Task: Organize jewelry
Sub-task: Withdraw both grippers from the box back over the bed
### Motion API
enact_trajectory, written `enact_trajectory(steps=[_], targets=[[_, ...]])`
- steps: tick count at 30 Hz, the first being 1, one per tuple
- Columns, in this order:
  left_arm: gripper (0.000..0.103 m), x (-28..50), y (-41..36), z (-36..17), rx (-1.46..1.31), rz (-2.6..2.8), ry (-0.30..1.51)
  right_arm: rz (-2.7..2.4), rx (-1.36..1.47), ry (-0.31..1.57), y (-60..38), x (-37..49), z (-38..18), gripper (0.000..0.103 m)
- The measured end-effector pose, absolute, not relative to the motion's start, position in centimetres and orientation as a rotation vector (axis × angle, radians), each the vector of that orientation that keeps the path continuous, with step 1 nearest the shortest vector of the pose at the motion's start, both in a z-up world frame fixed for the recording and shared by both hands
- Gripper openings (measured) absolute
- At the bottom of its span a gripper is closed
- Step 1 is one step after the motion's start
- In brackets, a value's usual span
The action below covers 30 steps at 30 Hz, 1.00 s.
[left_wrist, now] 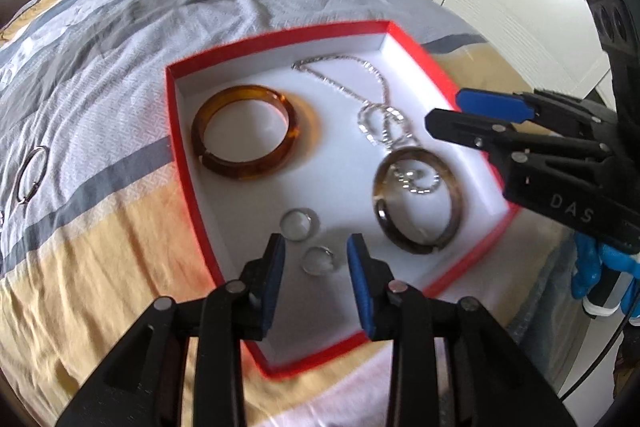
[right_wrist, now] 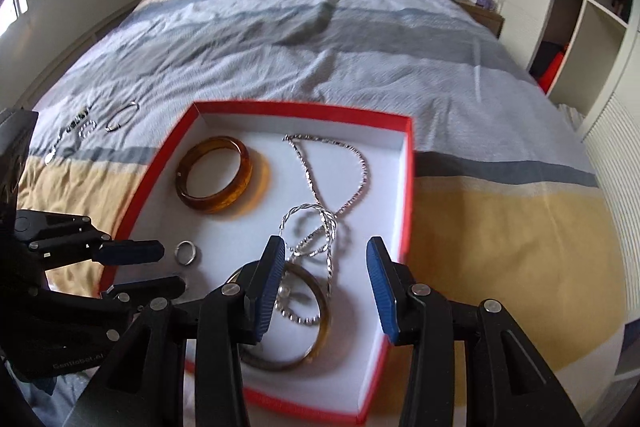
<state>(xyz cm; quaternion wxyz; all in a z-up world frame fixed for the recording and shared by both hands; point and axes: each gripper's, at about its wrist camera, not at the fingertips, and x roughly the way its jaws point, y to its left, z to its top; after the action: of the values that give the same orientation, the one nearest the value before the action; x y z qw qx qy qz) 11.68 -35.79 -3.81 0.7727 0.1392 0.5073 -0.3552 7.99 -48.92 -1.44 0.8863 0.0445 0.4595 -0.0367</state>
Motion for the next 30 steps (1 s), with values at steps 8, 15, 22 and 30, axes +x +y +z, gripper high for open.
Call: enact_trajectory(steps=[8, 15, 22, 30], targets=[[0.031, 8.3, -33.0, 1.0, 0.254, -0.792, 0.997, -0.114, 0.14, 0.894, -48.0, 3.5, 2.1, 0.044], [0.031, 5.4, -29.2, 2.6, 0.261, -0.762, 0.969, -0.131, 0.176, 0.859, -46.2, 0.0, 4.0, 0.044], [0.031, 3.4, -24.9, 4.3, 0.251, -0.736, 0.947, -0.137, 0.199, 0.833, -44.1, -2.4, 5.4, 0.045], [0.031, 1.9, -19.0, 6.0, 0.202, -0.706, 0.918, -0.125, 0.199, 0.817, -41.5, -4.0, 6.8, 0.045]])
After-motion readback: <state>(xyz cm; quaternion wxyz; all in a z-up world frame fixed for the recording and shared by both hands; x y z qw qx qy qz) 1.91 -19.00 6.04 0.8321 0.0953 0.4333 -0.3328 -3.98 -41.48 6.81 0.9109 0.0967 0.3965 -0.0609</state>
